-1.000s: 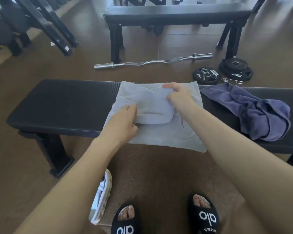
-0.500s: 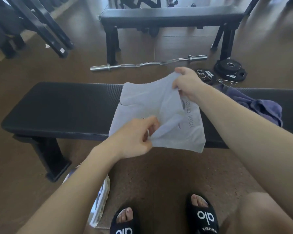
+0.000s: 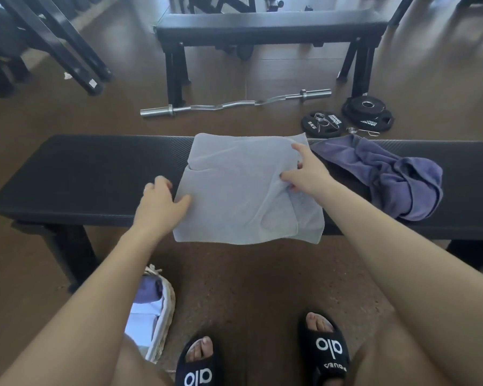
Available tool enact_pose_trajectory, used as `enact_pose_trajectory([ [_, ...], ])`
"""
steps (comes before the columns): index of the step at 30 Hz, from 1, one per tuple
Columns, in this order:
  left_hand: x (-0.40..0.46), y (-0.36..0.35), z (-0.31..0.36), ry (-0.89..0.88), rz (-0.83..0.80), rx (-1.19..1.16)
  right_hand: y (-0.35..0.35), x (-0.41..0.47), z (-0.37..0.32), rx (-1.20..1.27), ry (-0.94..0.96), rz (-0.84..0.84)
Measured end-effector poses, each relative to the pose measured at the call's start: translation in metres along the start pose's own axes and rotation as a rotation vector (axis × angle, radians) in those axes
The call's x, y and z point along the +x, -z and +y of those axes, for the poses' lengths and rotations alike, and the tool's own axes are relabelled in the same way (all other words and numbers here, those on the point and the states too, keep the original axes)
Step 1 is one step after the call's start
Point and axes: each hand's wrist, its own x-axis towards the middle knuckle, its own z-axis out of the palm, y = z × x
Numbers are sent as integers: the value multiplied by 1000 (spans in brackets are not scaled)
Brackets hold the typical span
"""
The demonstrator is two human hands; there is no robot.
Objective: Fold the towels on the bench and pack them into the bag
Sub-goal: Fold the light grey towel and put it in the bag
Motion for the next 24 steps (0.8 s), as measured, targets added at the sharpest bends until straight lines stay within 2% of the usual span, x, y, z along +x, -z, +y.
enact_pose_trajectory([
  [3, -3, 1, -9, 83, -44, -96, 1, -8, -7, 19, -23, -71],
  [7, -5, 1, -7, 63, -61, -27, 1, -17, -8, 30, 55, -125],
  [12, -2, 0, -9, 31, -50, 23, 14, -23, -7, 69, 68, -42],
  [15, -2, -2, -12, 32, -50, 28, 22, -28, -3, 8, 71, -40],
  [21, -3, -6, -11, 7, -40, 51, 27, -45, 12, 9, -80, -270],
  [24, -1, -5, -10, -10, 16, 79, 29, -43, 15, -91, -47, -197],
])
